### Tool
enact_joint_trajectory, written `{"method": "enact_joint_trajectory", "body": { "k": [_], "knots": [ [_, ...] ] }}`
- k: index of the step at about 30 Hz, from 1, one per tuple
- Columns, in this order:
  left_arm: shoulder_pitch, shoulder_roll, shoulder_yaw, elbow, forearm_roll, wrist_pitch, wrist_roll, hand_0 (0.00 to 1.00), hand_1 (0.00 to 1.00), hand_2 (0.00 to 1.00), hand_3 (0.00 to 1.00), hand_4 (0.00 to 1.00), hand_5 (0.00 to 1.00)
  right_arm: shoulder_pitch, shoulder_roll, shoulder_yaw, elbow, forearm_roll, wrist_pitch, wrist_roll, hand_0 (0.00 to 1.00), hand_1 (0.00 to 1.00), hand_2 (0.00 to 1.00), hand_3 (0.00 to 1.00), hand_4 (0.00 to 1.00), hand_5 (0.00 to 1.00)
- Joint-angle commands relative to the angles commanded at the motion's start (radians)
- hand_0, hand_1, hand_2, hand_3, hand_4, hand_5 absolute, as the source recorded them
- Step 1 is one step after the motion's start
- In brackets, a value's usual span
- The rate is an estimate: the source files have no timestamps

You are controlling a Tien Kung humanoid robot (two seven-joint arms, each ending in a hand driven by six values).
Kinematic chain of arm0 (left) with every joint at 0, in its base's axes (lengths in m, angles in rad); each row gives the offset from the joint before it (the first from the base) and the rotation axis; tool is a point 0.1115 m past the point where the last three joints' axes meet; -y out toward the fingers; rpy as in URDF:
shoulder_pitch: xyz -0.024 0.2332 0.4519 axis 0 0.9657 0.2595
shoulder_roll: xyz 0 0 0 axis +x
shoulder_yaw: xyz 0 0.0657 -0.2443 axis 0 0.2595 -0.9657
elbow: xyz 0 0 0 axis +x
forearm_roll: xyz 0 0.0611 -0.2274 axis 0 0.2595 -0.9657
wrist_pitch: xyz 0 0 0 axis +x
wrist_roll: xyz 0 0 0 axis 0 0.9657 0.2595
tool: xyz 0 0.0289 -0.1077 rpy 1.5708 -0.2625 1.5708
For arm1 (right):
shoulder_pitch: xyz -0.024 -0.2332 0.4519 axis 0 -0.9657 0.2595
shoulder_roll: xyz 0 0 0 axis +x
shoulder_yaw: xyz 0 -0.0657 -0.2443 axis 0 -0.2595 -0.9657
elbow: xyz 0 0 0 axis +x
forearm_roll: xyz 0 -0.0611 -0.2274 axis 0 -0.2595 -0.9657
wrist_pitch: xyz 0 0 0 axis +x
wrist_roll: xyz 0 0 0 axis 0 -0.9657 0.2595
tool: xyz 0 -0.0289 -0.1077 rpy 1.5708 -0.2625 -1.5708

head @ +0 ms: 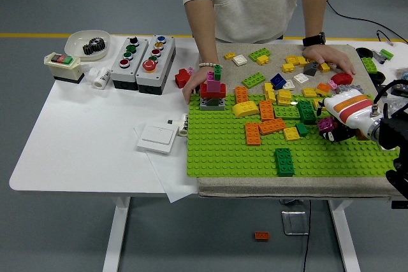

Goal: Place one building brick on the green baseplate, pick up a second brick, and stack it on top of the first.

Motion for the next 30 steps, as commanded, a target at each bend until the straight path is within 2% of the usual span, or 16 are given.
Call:
{"method": "enact_joint_trajectory", "body": {
  "k": [15,30],
  "knots": [
    [-0.004,0.001,0.0,-0.001,0.004,-0.001,0.001,0.816,0.816,0.814,0.627,0.721,0.679,0.023,-0.015,-0.018,-0.013,0.0,0.033,0.015,0.234,0.19,0.244,0.59,0.774,0.381],
    [-0.002,0.002,-0.011,-0.002,0.025,-0.003,0.007,0.816,0.816,0.815,0.628,0.721,0.677,0.029,-0.013,-0.03,-0.031,0.0,0.035,0.019,0.235,0.192,0.261,0.661,0.798,0.388]
  ]
}}
